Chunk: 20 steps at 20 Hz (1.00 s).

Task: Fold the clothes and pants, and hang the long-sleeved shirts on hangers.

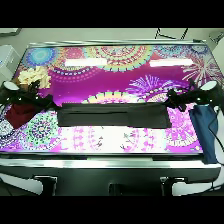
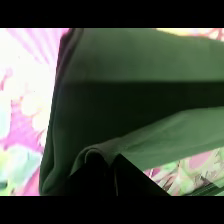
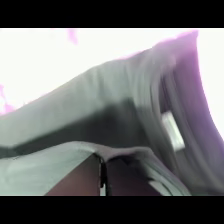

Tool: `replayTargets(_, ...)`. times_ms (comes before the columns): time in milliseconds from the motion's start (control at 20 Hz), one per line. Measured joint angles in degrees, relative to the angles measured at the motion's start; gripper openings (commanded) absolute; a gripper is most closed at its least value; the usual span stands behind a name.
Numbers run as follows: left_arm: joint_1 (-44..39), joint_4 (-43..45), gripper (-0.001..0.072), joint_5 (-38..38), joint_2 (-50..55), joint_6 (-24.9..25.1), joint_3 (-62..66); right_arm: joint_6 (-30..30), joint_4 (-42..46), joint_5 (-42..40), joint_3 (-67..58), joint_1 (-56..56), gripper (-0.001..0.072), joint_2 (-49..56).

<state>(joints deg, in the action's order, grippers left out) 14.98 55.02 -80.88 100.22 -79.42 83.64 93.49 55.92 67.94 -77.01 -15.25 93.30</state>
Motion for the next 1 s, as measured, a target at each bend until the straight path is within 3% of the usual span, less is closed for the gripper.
replayTargets(100, -0.9, -0.6, 0.0029, -0.2, 4.2, -0.4, 3.2, 0.2, -1.2, -2.5, -0.8, 1.0, 0.0048, 3.1)
replayTargets(200, -1.3, -1.0, 0.0096, -0.4, 7.0, -0.7, 4.9, 0.5, -2.0, -4.7, -1.2, 1.8, 0.0057, 5.2)
replayTargets(250, -1.3, -1.1, 0.0305, -0.8, 7.9, -0.8, 5.5, 0.7, -2.3, -5.3, -1.6, 1.9, 0.0164, 5.8)
replayTargets(300, -1.0, -1.2, 0.0568, -1.3, 8.5, -1.0, 6.0, 0.7, -2.4, -5.6, -2.3, 1.7, 0.0357, 6.2)
replayTargets(350, -0.5, -1.3, 0.0668, -2.2, 8.9, -1.2, 6.7, 0.6, -2.6, -4.9, -3.4, 0.9, 0.0521, 6.5)
replayTargets(400, 0.3, -1.1, 0.0668, -3.6, 9.3, -1.2, 7.7, -0.1, -2.6, -3.3, -4.8, -0.5, 0.0680, 6.7)
replayTargets(450, 1.4, -0.9, 0.0668, -5.4, 9.5, -1.2, 8.8, -0.6, -2.4, -1.1, -5.9, -2.2, 0.0711, 6.9)
replayTargets(700, 6.6, -0.5, 0.0666, -11.8, 6.5, -3.1, 12.0, -4.7, 0.5, 10.7, -5.0, -11.9, 0.0717, 7.3)
replayTargets(1000, 5.8, -0.6, 0.0667, -13.7, -2.3, -3.6, 12.8, -14.3, -7.6, 12.2, 2.0, -13.9, 0.0717, 9.7)
